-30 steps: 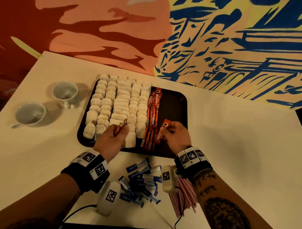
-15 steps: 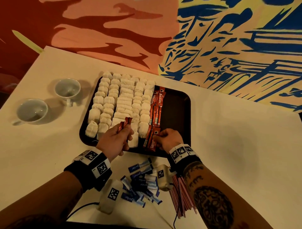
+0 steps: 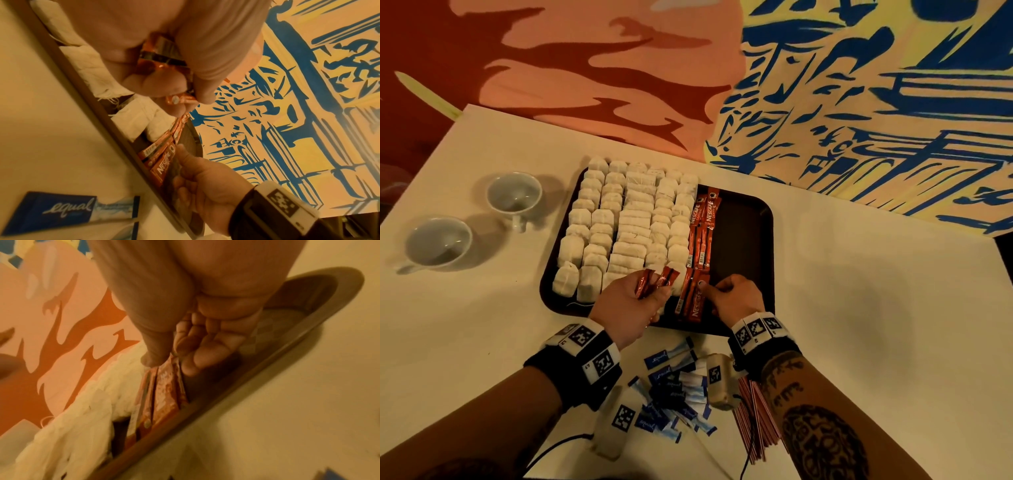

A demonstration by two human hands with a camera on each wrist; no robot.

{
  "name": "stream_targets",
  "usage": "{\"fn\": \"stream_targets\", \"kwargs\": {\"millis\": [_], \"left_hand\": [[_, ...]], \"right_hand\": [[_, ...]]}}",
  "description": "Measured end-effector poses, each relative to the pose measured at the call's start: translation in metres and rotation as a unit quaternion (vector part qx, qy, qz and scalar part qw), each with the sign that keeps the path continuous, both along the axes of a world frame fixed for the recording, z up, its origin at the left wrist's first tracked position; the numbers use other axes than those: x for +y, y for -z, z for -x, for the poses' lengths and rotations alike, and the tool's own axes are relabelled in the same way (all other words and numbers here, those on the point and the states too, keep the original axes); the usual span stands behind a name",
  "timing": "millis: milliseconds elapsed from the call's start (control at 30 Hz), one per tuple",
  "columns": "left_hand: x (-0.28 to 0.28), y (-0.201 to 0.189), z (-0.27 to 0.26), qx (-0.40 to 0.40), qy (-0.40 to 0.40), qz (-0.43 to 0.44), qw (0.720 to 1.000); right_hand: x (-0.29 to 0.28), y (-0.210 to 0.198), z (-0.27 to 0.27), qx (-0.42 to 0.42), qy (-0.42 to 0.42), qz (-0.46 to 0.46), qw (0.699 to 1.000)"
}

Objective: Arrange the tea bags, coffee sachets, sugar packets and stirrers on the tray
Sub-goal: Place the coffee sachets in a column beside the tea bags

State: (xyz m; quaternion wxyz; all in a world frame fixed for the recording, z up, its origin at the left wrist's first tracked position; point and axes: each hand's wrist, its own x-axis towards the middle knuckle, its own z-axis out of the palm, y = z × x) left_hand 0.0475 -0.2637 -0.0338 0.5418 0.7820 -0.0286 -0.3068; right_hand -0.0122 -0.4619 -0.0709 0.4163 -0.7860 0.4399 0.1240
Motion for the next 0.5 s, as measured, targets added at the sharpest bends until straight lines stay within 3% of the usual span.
{"fn": "stream_targets", "kwargs": {"millis": [100, 267, 500], "left_hand": [[-0.002, 0.001, -0.002, -0.029, -0.006, -0.016, 0.999], [-0.01, 0.0, -0.004, -0.052, -0.004, 0.004, 0.999], [-0.013, 0.0, -0.017, -0.046, -0.02, -0.016, 0.999]], "right_hand": [[0.004, -0.013, -0.001, -0.058, -0.022, 0.015, 0.998], [0.037, -0.038, 0.001, -0.191, -0.071, -0.114, 0.972], [0.03, -0.036, -0.029, -0.203, -0.049, -0.097, 0.973]]}}
